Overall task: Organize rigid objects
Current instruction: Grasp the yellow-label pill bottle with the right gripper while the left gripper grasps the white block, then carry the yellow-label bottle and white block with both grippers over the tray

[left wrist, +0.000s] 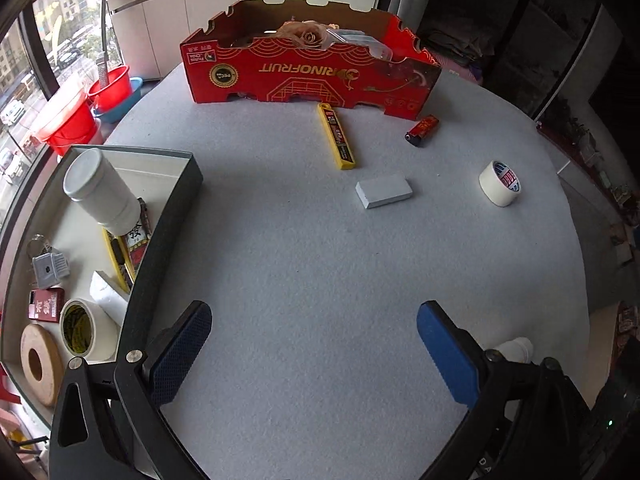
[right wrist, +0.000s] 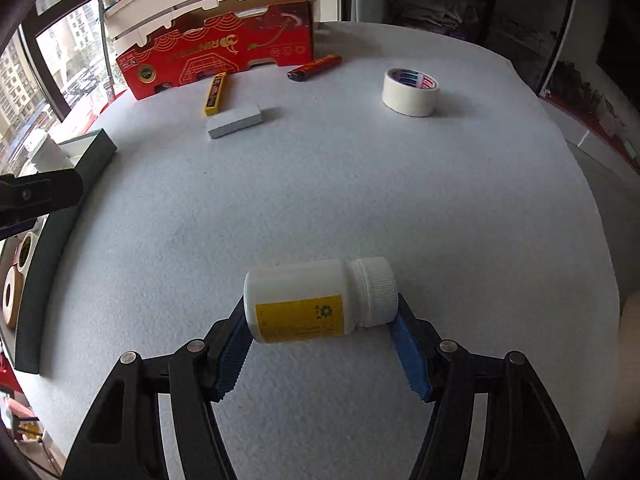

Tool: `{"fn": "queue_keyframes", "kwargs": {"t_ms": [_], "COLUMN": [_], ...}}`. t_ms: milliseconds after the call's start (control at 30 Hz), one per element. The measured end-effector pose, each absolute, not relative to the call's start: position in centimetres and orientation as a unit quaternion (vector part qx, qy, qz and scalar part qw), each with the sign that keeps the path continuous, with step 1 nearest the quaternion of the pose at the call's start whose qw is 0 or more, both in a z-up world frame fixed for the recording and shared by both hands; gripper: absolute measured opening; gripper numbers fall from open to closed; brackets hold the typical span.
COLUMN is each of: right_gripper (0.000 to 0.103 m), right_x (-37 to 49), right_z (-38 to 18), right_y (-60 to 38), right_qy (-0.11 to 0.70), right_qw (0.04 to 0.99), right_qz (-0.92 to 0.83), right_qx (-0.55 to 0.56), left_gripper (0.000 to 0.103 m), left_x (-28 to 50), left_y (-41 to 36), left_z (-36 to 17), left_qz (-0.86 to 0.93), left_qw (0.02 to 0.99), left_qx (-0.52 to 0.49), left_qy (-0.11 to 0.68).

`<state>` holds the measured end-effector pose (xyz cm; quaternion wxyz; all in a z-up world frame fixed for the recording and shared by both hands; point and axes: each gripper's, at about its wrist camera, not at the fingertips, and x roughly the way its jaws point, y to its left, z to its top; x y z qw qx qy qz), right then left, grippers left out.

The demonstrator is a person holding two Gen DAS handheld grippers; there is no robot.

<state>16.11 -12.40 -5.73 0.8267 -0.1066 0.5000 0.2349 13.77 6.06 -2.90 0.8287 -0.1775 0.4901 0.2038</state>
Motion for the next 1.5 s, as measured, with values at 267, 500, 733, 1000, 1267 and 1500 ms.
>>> {"fn": "queue_keyframes", "kwargs": {"t_ms": [267,500,733,1000,1267,1500], "right_gripper": [0.067,0.067,0.066,0.065,0.065,0.065], "right_x": [15.7,15.8,16.0,14.9,11.6,8.3], "right_z": [-5.7,-5.8,-5.7,-5.3,-4.4,-4.7], "right_y": [-16.6,-16.5,-16.4,-17.9,-18.6,-18.6], "right_qy": [0.502,0.496,0.493,0.499,0.492,0.491], "right_qw": [0.827,0.828,0.830,0.835,0.841,0.843], "right_qz": [0.237,0.250,0.248,0.228,0.220,0.213], "right_qx": [-0.091,-0.082,-0.079,-0.054,-0.050,-0.051], "left_gripper": [0.103,0.103,0.102,0.055,0.055,0.055], "left_x": [23.8,26.4,26.1,22.0,11.3,5.4], "left_y": [4.6,6.5,7.6,6.5,3.6,-0.3], "left_z": [-6.9,-8.0,-7.7,-6.0,-4.7,-4.5], "left_qz": [0.287,0.329,0.315,0.207,0.138,0.119], "left_qw": [0.803,0.796,0.794,0.829,0.846,0.864], "left_qx": [-0.133,-0.171,-0.198,-0.199,-0.181,-0.119], "left_qy": [0.505,0.478,0.480,0.481,0.482,0.475]}}
